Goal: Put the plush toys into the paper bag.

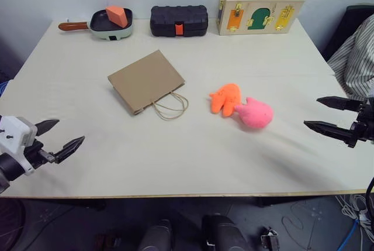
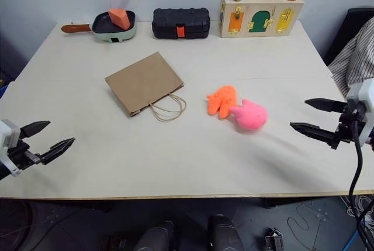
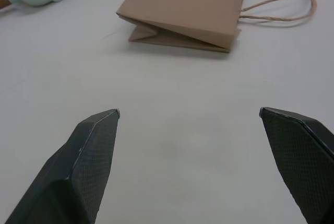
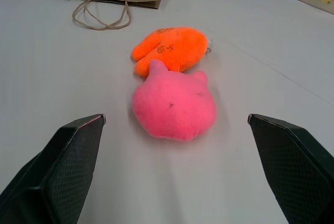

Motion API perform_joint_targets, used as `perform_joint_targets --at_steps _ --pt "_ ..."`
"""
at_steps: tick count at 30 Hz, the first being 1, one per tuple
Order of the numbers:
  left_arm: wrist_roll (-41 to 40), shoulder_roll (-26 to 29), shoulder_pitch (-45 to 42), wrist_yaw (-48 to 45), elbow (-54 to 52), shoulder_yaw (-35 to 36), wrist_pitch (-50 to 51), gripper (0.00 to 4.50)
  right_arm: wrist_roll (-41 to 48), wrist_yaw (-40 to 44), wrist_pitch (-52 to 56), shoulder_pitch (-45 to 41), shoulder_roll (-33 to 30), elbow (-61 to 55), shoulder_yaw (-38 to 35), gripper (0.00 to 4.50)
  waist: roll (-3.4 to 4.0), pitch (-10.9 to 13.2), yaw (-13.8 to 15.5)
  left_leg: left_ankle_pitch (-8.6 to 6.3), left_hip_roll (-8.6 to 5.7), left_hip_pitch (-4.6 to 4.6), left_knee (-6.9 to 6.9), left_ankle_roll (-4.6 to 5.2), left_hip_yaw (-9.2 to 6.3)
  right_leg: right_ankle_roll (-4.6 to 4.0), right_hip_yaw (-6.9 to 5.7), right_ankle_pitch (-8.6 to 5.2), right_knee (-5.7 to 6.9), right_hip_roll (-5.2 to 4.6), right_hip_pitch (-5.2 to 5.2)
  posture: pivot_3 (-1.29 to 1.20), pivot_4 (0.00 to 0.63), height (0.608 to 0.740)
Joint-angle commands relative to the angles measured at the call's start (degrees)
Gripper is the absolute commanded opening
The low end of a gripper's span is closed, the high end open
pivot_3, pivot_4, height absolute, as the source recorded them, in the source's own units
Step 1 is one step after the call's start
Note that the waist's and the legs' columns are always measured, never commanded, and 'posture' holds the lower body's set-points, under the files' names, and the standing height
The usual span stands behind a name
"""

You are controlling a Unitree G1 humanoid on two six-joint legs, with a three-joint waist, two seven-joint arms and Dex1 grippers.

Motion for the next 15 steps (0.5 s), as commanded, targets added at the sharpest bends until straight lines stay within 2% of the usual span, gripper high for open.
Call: perform_joint_targets --at_steps 1,15 --pt "3.3 2.1 -0.6 1.4 1.5 1.7 -3.1 4.5 0.5 0.0 -0.5 -0.3 0.3 -1.4 -0.7 4.5 0.0 0.0 0.0 0.0 0.0 0.0 0.0 0.0 0.0 0.0 0.0 0.0 0.0 0.0 0.0 0.0 0.15 0.74" --pt "2.4 2.4 0.0 0.8 -0.4 0.2 -0.5 4.5 0.5 -2.1 0.0 0.6 2.0 -4.6 -1.2 4.5 0.01 0.0 -0.1 0.0 0.01 0.01 -0.04 -0.02 0.0 0.0 0.0 0.0 0.0 0.01 -0.01 0.0 0.15 0.74"
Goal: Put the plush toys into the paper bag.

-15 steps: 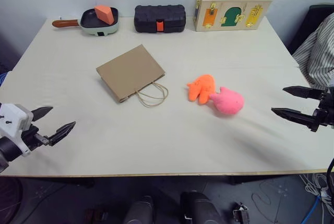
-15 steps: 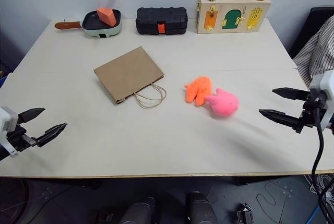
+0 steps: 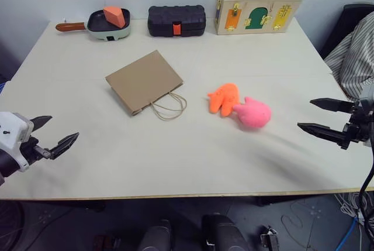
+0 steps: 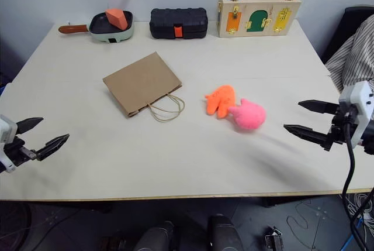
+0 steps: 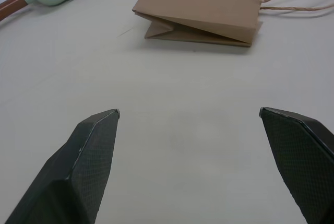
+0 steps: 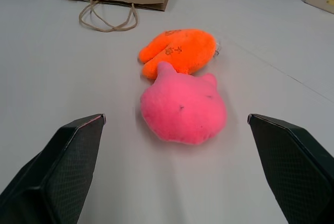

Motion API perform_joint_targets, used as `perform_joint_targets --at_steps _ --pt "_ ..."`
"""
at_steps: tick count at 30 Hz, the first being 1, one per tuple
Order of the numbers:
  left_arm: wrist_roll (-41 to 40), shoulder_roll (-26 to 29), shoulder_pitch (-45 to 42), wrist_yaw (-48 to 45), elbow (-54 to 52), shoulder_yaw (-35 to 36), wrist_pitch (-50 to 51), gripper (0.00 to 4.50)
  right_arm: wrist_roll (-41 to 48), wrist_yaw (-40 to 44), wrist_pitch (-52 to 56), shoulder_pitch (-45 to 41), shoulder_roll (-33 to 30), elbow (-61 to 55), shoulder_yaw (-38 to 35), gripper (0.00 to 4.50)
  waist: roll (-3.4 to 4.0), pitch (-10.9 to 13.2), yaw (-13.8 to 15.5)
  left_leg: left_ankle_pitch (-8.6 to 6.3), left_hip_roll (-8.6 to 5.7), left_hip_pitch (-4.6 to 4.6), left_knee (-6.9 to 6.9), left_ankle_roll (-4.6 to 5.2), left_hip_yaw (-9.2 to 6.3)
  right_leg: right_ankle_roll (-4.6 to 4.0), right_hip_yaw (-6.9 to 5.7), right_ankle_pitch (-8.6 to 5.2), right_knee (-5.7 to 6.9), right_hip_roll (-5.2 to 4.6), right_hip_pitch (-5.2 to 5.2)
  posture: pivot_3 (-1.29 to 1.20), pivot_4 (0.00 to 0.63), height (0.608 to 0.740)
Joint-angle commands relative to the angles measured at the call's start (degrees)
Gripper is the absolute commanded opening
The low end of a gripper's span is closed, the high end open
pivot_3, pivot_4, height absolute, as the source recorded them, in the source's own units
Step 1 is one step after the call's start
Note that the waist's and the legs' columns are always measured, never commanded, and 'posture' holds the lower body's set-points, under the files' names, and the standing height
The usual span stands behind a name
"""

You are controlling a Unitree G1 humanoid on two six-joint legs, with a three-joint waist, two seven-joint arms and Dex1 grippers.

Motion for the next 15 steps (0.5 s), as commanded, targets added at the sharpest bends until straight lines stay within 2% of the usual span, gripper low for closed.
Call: perform_joint_targets --at_steps 1,6,12,15 --pt "0.1 1.3 -0.3 -0.5 -1.6 0.1 0.1 4.5 0.7 -0.8 -0.1 0.0 0.2 -2.1 -1.4 4.5 0.0 0.0 0.0 0.0 0.0 -0.01 0.0 0.0 0.0 0.0 0.0 0.0 0.0 0.0 0.0 0.0 0.15 0.74" --pt "-0.4 1.9 -2.7 -1.1 -1.7 -2.0 1.1 4.5 1.0 -2.3 0.2 0.5 0.4 -4.0 -2.3 4.5 0.0 0.0 0.2 0.0 0.0 -0.01 0.01 0.0 -0.01 0.0 -0.01 0.0 -0.01 0.0 0.0 0.0 0.15 0.74" --pt "0.6 5.0 -7.8 -5.7 -3.0 -9.6 -1.1 4.5 4.3 -6.9 4.4 -0.6 1.7 -13.4 -1.1 4.5 0.03 0.0 0.2 0.0 -0.01 -0.02 0.0 0.0 -0.01 0.0 0.0 0.0 -0.01 0.0 -0.01 0.0 0.15 0.74" --pt "4.1 7.6 -18.0 -10.3 0.4 -19.5 -4.0 4.5 6.8 -10.8 7.4 -0.7 3.5 -23.5 1.8 4.5 0.03 0.0 0.6 0.04 0.0 -0.09 0.07 -0.08 -0.11 0.0 -0.09 0.0 0.02 0.02 -0.06 0.0 0.15 0.74"
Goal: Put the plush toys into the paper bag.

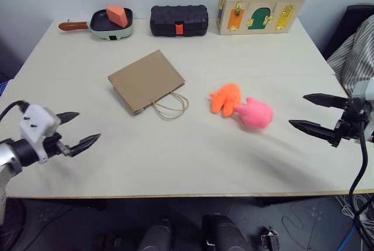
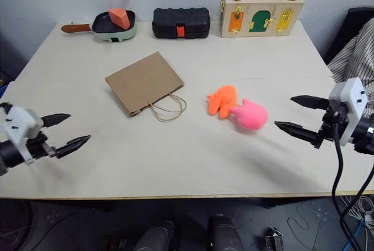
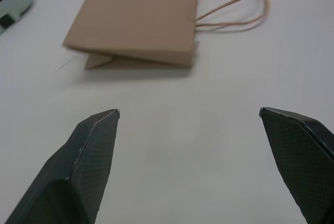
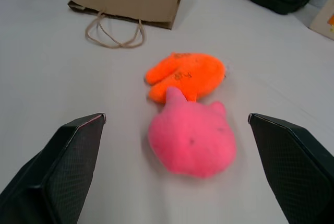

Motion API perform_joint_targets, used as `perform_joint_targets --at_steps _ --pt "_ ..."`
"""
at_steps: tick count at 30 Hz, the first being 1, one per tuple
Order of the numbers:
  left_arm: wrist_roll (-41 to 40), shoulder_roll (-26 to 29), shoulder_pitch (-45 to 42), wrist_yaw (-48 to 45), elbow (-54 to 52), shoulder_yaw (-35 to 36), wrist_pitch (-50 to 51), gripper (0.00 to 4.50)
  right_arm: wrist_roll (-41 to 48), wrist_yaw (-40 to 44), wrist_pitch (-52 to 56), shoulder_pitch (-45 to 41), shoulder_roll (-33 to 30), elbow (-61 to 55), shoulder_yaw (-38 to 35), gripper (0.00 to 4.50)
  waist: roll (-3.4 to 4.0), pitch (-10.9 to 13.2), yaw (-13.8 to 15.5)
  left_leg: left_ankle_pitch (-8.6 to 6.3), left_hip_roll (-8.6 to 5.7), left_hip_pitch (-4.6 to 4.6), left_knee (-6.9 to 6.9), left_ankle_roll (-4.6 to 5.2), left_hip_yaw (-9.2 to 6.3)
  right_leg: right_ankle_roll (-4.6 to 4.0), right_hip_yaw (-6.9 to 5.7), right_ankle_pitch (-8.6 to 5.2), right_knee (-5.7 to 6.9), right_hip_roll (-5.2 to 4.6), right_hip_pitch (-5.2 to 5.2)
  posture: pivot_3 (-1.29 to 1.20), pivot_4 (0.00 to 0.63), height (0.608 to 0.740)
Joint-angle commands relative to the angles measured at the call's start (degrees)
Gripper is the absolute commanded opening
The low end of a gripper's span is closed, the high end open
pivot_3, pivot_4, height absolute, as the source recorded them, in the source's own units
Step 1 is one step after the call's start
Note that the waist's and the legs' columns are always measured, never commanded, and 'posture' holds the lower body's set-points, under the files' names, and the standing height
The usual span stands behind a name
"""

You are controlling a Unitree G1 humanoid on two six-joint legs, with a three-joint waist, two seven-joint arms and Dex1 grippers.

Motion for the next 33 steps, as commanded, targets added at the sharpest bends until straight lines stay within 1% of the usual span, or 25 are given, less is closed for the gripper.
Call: perform_joint_targets --at_steps 1,3,4,7,10,13,16,19,20,23,28,33 --pt "4.6 2.9 -10.1 -4.8 3.2 -9.5 -4.3 4.5 4.3 -4.6 3.2 -1.1 1.8 -11.5 2.2 4.5 0.01 0.0 0.2 0.0 -0.01 -0.06 0.02 -0.01 -0.01 0.0 0.0 0.0 0.03 0.0 -0.07 0.0 0.15 0.74" --pt "9.5 2.1 -18.6 -7.4 8.2 -17.3 -7.7 4.5 5.8 -6.9 4.7 -1.5 2.9 -16.3 3.9 4.5 0.02 0.0 0.6 0.01 -0.03 -0.37 0.17 -0.01 0.0 0.02 -0.01 0.01 0.12 0.0 -0.37 0.0 0.15 0.74" --pt "11.9 0.4 -24.0 -8.6 11.8 -21.4 -8.9 4.5 6.2 -7.8 5.2 -1.7 3.3 -18.4 4.9 4.5 0.02 0.0 0.8 0.01 -0.07 -0.45 0.26 -0.01 -0.01 0.04 -0.01 0.02 0.2 -0.02 -0.46 0.0 0.15 0.74" --pt "17.9 -4.7 -35.8 -9.9 21.8 -29.6 -12.6 4.5 6.2 -9.7 5.7 -2.3 4.0 -21.8 7.4 4.5 -0.01 0.0 1.1 -0.01 -0.11 -0.61 0.37 0.01 -0.03 0.06 -0.07 0.03 0.49 -0.02 -0.59 0.0 0.15 0.74" --pt "25.2 -10.4 -45.8 -9.8 34.4 -36.5 -19.3 4.5 6.2 -11.9 6.1 -3.0 5.3 -24.4 10.1 4.5 -0.17 0.0 1.0 -0.01 -0.16 -0.79 0.51 0.03 -0.1 0.09 -0.19 0.05 0.52 -0.03 -0.67 0.0 0.15 0.74" --pt "28.3 -13.9 -51.2 -9.9 43.7 -39.4 -24.4 4.5 5.4 -13.8 5.9 -3.6 6.4 -25.0 12.0 4.5 -0.21 0.0 0.6 -0.02 -0.16 -0.84 0.54 0.06 -0.08 0.09 -0.22 0.05 0.53 -0.04 -0.75 0.0 0.15 0.74" --pt "32.3 -17.6 -56.6 -7.0 53.8 -41.5 -29.8 4.5 4.7 -16.0 5.9 -3.9 7.7 -25.6 13.5 4.5 -0.24 0.0 0.5 0.0 -0.14 -0.93 0.57 0.02 -0.03 0.09 -0.26 0.05 0.64 -0.04 -0.91 0.0 0.15 0.74" --pt "34.7 -19.6 -59.9 -4.7 60.5 -42.3 -33.0 4.5 5.1 -17.2 6.1 -3.1 8.1 -26.5 13.5 4.5 -0.25 0.0 0.6 0.0 -0.14 -1.56 1.02 0.01 -0.03 0.09 -0.28 0.05 0.96 -0.04 -1.48 0.0 0.15 0.74" --pt "35.4 -20.1 -60.8 -3.7 62.4 -42.4 -33.8 4.5 5.2 -17.5 6.0 -2.6 8.1 -26.7 13.3 4.5 -0.25 0.0 0.6 0.01 -0.14 -1.58 1.17 0.01 -0.03 0.09 -0.28 0.05 0.97 -0.04 -1.49 0.0 0.15 0.74" --pt "36.4 -21.4 -62.9 -2.1 66.8 -42.1 -35.7 3.94 5.0 -18.1 5.6 -0.8 8.1 -27.0 12.6 4.5 -0.27 0.1 0.9 0.0 -0.15 -1.62 1.18 0.02 -0.05 0.09 -0.29 0.05 0.99 -0.05 -1.49 0.0 0.15 0.74" --pt "38.1 -23.2 -64.7 -1.0 70.8 -42.5 -38.2 2.24 5.5 -18.8 5.4 0.7 8.1 -27.3 11.6 4.5 -0.28 0.1 0.9 -0.01 -0.19 -1.66 1.21 0.04 -0.06 0.12 -0.3 0.07 1.01 -0.09 -1.47 0.0 0.15 0.74" --pt "39.3 -24.7 -65.3 -1.1 73.0 -42.4 -39.3 0.69 4.7 -18.7 5.0 1.9 7.6 -27.4 11.2 4.5 -0.29 0.1 0.9 -0.01 -0.19 -1.66 1.23 0.04 -0.06 0.13 -0.3 0.07 1.04 -0.09 -1.47 0.0 0.15 0.74"
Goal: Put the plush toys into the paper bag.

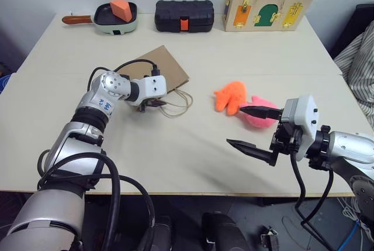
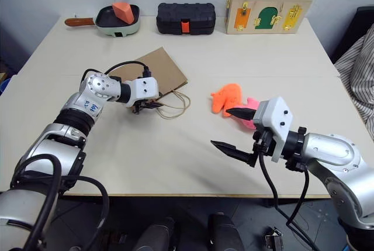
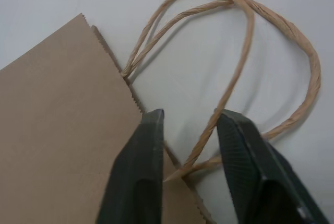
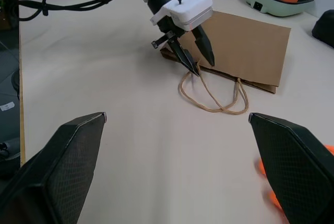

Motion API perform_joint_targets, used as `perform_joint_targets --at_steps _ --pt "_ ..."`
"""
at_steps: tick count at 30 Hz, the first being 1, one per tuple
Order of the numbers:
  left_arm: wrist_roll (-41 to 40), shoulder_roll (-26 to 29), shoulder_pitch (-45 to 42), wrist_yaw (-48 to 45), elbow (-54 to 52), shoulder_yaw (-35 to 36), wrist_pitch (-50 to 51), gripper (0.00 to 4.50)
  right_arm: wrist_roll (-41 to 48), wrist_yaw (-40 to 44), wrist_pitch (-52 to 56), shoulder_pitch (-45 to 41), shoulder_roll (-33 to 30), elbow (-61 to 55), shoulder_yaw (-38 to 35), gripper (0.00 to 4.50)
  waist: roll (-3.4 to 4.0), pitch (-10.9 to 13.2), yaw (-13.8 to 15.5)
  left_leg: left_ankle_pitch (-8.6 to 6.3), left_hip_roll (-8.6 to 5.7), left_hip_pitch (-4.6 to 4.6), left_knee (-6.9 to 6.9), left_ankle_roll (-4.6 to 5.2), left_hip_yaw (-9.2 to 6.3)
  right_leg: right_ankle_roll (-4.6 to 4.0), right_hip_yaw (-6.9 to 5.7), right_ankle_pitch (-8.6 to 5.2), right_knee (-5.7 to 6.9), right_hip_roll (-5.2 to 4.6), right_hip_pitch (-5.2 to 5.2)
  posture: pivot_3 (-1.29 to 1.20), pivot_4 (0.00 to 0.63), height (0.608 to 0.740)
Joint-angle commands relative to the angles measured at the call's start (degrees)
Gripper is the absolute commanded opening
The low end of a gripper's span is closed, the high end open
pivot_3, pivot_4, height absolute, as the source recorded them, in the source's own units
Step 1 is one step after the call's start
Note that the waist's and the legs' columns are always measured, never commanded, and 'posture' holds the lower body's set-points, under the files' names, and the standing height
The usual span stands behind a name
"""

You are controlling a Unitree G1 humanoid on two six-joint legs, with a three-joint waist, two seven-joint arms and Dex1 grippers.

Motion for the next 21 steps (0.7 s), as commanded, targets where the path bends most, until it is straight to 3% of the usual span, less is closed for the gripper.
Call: perform_joint_targets --at_steps 1,2,4,8,15,21 --pt "0.4 -0.6 -1.8 0.1 0.9 0.5 -1.1 0.37 -0.6 0.2 -1.2 1.0 -0.6 -2.1 -1.6 4.5 0.0 0.0 0.0 0.0 0.0 0.0 0.0 0.0 0.0 0.0 0.0 0.0 0.0 0.0 0.0 0.0 0.15 0.74" --pt "0.3 -0.7 -1.8 0.0 1.1 0.7 -1.2 0.05 -0.9 0.2 -1.3 1.3 -0.7 -2.0 -1.5 4.5 0.0 0.0 0.0 0.0 0.0 0.0 0.0 0.0 0.01 0.0 0.0 0.0 0.01 0.0 0.0 0.0 0.15 0.74" --pt "-0.3 -0.7 -1.8 -1.2 1.1 1.3 -1.0 0.02 -1.2 0.3 -1.5 1.8 -0.9 -1.9 -1.5 4.5 0.0 0.0 -0.1 0.0 0.0 0.0 0.0 0.0 0.01 0.0 0.0 0.0 0.01 0.0 0.0 0.0 0.15 0.74" --pt "-6.7 1.2 1.4 -13.0 -4.9 4.6 1.0 0.02 -1.5 1.2 -1.8 3.2 -1.2 -2.0 -1.9 4.5 0.0 0.0 -0.2 0.0 0.01 0.0 -0.01 0.0 0.02 0.0 0.0 0.0 0.02 0.01 -0.01 0.0 0.15 0.74" --pt "-23.1 11.3 18.7 -33.1 -39.0 9.8 20.4 0.02 2.2 7.2 -2.0 7.3 -2.6 -3.1 -4.5 4.5 0.01 0.0 -0.8 0.01 0.06 0.01 0.0 -0.01 -0.03 0.0 0.01 0.0 0.04 0.02 0.0 0.0 0.15 0.74" --pt "-35.2 14.3 29.2 -29.2 -62.5 15.2 42.9 0.02 2.7 9.0 -2.5 8.7 -2.6 -2.4 -4.6 4.5 0.0 0.0 0.0 -0.01 0.05 0.06 0.15 0.03 -0.09 0.0 0.03 0.0 0.0 -0.02 0.2 0.0 0.15 0.74"
